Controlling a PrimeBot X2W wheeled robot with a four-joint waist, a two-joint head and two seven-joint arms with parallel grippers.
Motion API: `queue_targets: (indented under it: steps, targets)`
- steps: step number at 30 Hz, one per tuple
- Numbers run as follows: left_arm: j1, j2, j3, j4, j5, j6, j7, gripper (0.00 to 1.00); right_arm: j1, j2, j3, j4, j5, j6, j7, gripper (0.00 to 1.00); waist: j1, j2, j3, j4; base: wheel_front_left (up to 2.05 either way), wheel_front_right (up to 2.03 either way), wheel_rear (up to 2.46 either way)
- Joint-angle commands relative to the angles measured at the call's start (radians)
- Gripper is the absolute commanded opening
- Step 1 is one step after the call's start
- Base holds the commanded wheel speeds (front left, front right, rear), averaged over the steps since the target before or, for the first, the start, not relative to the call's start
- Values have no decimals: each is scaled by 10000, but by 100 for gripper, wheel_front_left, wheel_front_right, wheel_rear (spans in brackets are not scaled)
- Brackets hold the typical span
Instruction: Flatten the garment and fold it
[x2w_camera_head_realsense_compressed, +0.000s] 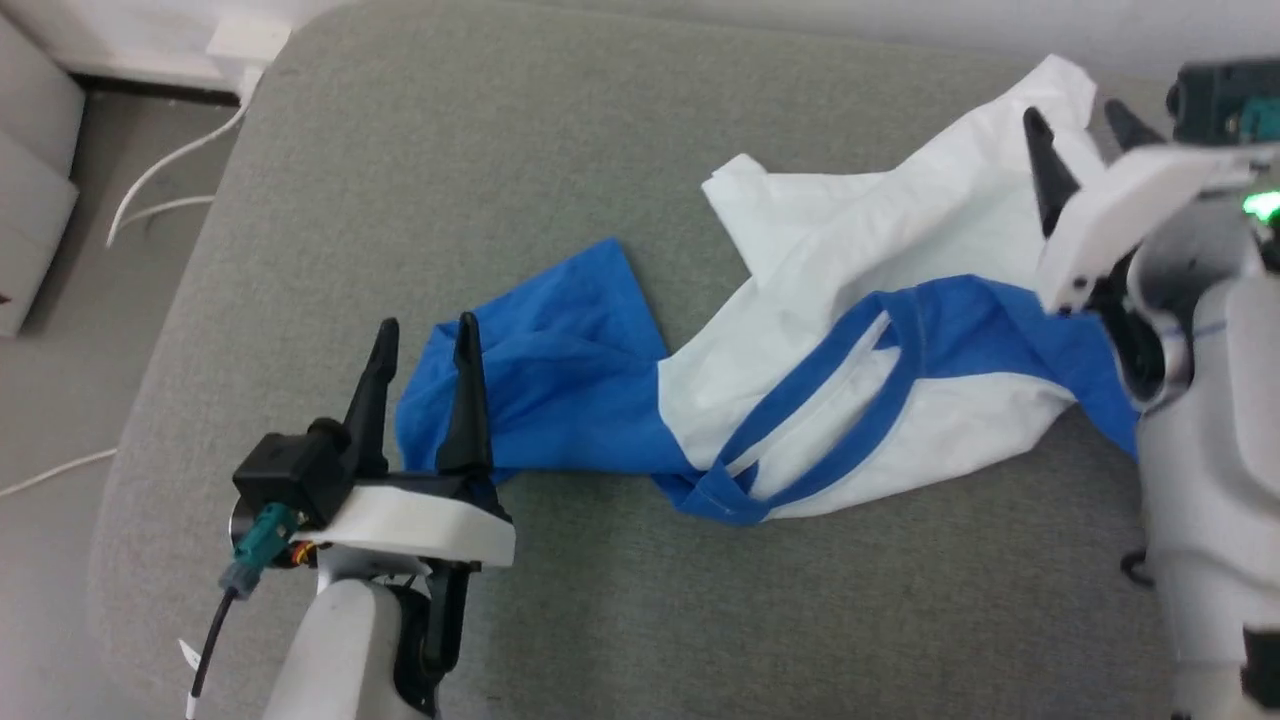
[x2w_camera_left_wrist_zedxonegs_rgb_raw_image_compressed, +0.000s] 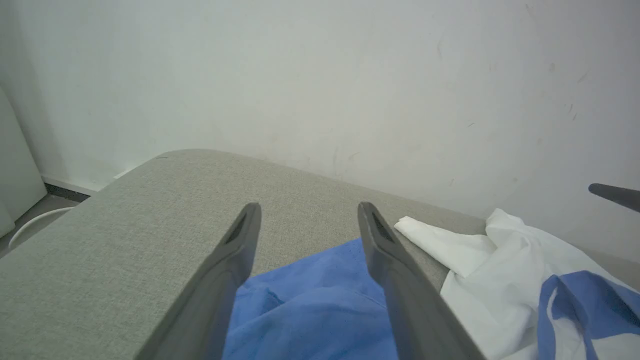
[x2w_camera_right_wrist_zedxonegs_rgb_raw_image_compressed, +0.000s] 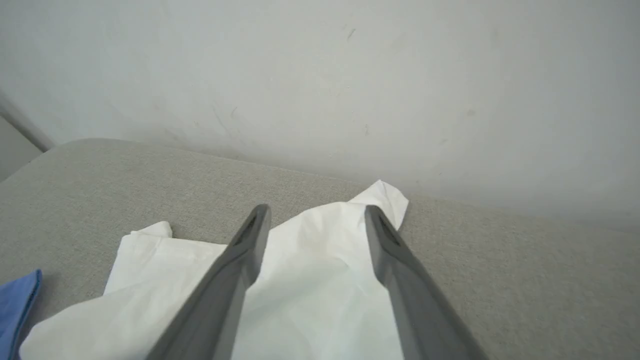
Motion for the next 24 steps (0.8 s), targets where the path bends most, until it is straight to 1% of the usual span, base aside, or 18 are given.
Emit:
queue_targets:
  steps: [1,2,5,7,12,16,20,24]
  targets:
    - [137,-19,51,60,146,-122,-47,100,728,-58,241,-638,283,-7,-434,100,1,-1,-654,-653,0,0,0]
    - [137,-19,51,60,146,-122,-47,100,728,-58,241,-638,283,-7,-434,100,1,-1,-654,-653,0,0,0]
    - [196,-20,-47,166,180,-258,-47,100,2204,-124,450,-2028,556,-7,-1286,100,1,-1,-975,-979,0,0,0]
    - [141,-20,-257,290,220,-390,-47,100,3231,-19,404,-2816,645,-7,-1750,100,1,-1,-1142,-1212,0,0,0]
    - [-351,-20,-1389,1063,93,-788,87,100,5355,394,330,-4318,560,-7,-2578,100,1,-1,-1397,-1818,0,0,0]
    - [-1185,-20,-2371,1801,-340,-975,879,100,6259,554,291,-4818,606,-7,-2786,100,1,-1,-1380,-2318,0,0,0]
    - [-2148,-20,-3171,2661,-1135,-1070,2025,100,6553,591,480,-5078,811,-7,-2714,100,1,-1,-1287,-2826,0,0,0]
    - [-2932,-20,-3500,3543,-2158,-884,3243,100,6427,596,721,-5188,1052,-7,-2703,100,1,-1,-1142,-3362,0,0,0]
